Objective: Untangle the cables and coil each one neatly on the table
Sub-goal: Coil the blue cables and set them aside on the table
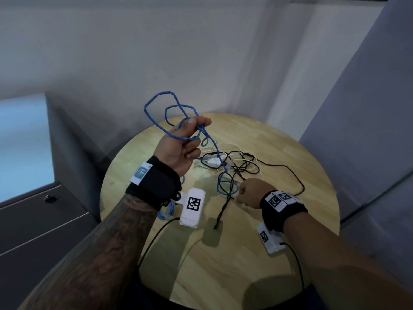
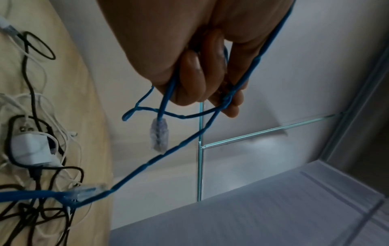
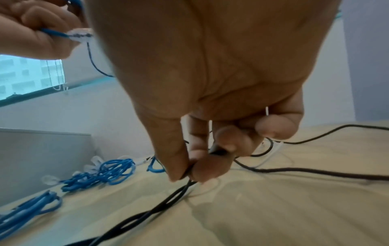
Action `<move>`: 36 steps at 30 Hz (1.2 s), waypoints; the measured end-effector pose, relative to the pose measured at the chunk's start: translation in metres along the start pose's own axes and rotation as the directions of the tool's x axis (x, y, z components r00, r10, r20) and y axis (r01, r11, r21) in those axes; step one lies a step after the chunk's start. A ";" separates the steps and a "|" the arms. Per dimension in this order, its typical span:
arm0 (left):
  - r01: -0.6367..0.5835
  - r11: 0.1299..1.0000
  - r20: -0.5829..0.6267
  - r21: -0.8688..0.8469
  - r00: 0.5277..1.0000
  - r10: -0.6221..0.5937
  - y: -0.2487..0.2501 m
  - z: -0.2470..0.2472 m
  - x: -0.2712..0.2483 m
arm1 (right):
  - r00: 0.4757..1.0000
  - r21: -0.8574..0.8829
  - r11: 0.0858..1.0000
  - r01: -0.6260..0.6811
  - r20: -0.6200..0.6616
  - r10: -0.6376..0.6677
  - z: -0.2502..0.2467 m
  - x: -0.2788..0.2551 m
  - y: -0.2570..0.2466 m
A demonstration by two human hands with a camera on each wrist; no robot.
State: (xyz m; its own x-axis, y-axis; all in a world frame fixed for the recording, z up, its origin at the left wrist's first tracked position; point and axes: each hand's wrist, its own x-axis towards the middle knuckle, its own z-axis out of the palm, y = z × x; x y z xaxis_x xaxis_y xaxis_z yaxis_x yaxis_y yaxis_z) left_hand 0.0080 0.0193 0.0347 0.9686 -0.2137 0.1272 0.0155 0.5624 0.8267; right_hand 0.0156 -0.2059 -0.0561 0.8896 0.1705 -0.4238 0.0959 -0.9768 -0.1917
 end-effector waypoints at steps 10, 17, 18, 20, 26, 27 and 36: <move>0.010 0.995 0.081 -0.096 0.997 -0.003 0.021 0.003 -0.004 | 0.992 -0.080 0.989 -0.125 -0.002 0.125 0.001 0.015 0.019; 0.257 0.923 -0.079 0.287 0.966 -0.245 -0.021 0.016 -0.008 | 0.726 0.628 0.568 0.532 -0.683 0.075 -0.047 -0.033 -0.021; 0.279 0.891 -0.090 0.359 0.960 -0.264 -0.023 0.018 -0.009 | 0.649 0.608 0.505 0.613 -0.752 0.117 -0.051 -0.041 -0.028; 0.310 0.809 -0.077 0.500 0.946 -0.314 -0.027 0.023 -0.012 | 0.501 0.496 0.481 0.723 -0.856 0.128 -0.058 -0.059 -0.038; 0.259 0.568 0.032 0.781 0.892 -0.450 -0.038 0.031 -0.022 | 0.651 0.354 0.684 0.638 -0.721 -0.235 -0.065 -0.075 -0.037; 0.260 0.593 0.044 0.762 0.893 -0.449 -0.037 0.032 -0.023 | 0.726 0.385 0.712 0.586 -0.640 -0.251 -0.061 -0.072 -0.034; 0.176 0.620 -0.027 0.764 0.970 -0.242 -0.028 0.010 -0.015 | 0.779 0.401 0.777 0.485 -0.602 -0.175 -0.066 -0.067 -0.017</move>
State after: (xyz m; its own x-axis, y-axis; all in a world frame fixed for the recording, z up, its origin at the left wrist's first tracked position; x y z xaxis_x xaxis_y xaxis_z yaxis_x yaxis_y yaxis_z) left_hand -0.0091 -0.0014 0.0147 0.9424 -0.3219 -0.0911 -0.0100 -0.2993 0.9541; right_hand -0.0166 -0.2095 0.0338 0.9451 0.2252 0.2368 0.3266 -0.6244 -0.7096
